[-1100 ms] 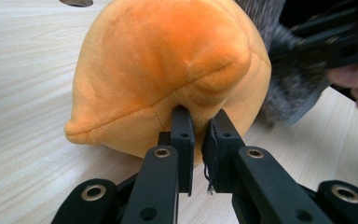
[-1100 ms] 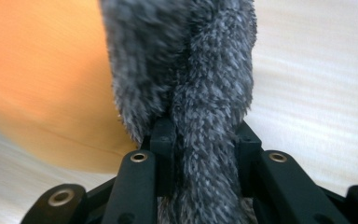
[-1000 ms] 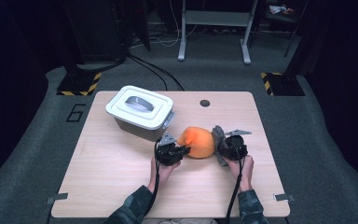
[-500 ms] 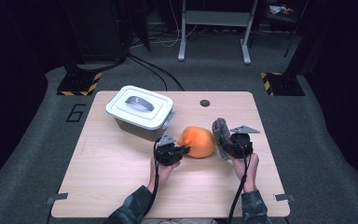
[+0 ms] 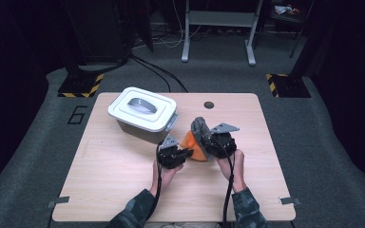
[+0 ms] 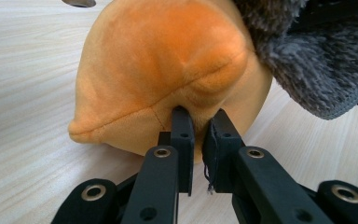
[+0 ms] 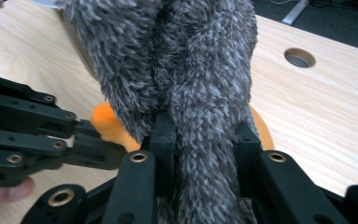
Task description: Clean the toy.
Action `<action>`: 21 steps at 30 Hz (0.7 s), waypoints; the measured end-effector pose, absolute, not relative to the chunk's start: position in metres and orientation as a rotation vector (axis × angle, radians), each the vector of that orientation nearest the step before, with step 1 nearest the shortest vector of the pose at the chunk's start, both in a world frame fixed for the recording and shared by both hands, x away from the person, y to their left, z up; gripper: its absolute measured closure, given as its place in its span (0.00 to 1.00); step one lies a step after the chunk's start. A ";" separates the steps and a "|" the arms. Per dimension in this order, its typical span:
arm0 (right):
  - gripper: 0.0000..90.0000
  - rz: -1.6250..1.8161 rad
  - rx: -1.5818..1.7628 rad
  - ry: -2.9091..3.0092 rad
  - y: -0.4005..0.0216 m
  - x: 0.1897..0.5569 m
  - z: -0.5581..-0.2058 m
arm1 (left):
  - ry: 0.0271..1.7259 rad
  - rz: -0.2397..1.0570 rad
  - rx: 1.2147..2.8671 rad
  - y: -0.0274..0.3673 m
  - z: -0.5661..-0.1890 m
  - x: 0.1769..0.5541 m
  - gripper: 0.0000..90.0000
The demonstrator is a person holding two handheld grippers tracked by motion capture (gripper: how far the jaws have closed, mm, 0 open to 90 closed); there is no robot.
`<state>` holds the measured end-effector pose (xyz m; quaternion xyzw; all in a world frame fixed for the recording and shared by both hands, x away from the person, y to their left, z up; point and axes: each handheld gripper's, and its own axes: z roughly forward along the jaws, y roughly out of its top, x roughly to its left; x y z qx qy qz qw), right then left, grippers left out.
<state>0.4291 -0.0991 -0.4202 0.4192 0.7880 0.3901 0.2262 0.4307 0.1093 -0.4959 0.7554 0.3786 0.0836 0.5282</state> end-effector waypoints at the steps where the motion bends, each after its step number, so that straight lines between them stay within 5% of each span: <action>1: 0.76 1.066 1.191 2.159 -0.108 0.429 -0.423 | 0.904 0.200 1.804 0.109 -0.496 0.430 0.92; 21: 0.74 0.975 1.558 2.147 -0.170 0.451 -0.493 | 0.903 0.183 1.791 0.110 -0.498 0.431 0.91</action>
